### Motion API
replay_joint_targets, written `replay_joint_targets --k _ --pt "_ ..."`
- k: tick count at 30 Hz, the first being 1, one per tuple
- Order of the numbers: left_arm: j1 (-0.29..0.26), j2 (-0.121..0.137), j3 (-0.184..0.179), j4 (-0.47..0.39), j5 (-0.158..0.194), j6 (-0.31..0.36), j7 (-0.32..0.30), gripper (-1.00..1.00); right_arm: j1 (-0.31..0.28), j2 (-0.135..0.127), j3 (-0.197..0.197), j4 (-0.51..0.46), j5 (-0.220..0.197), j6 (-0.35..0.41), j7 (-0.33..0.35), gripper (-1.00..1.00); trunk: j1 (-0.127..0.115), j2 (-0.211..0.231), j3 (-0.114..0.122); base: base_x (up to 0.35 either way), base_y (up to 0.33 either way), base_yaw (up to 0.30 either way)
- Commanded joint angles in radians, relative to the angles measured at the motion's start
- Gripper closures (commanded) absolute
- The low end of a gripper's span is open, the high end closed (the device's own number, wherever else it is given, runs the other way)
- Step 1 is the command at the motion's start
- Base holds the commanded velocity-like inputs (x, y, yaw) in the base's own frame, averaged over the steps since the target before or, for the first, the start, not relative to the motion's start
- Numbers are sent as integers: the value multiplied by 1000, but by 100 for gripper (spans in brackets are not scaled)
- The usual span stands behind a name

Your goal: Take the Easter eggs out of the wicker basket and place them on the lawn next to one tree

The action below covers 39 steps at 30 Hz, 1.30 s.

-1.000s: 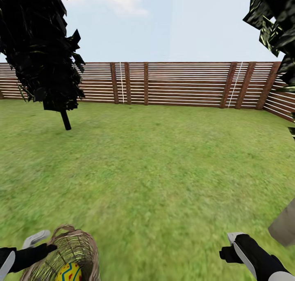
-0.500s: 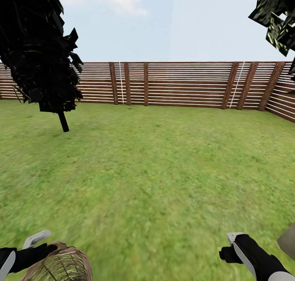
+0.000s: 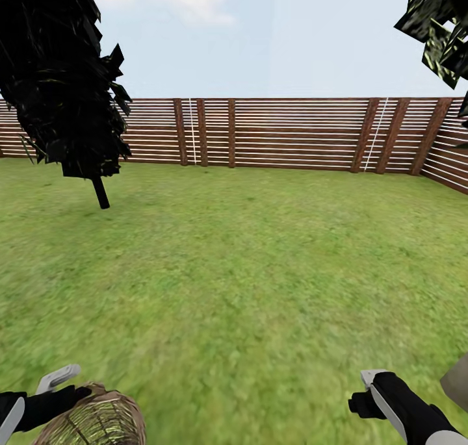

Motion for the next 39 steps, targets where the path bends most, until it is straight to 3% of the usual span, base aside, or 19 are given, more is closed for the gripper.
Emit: replay_joint_targets --k 1,14,24,39 --pt "-1 0 3 -1 1 7 -3 -100 -1 -1 7 -1 -5 4 -1 -100 4 -8 -4 0 0 0" --pt "-1 0 4 -5 0 8 -3 -100 -1 3 8 0 -5 4 -1 -100 54 -99 -45 0 0 0" --pt "-1 -2 4 -4 3 1 -3 -100 -1 3 8 0 -4 2 -1 -100 54 -99 -45 0 0 0" --pt "-1 -41 4 -1 -1 -4 0 -100 -1 2 7 14 -4 -18 0 -100 54 -99 -45 0 35 0"
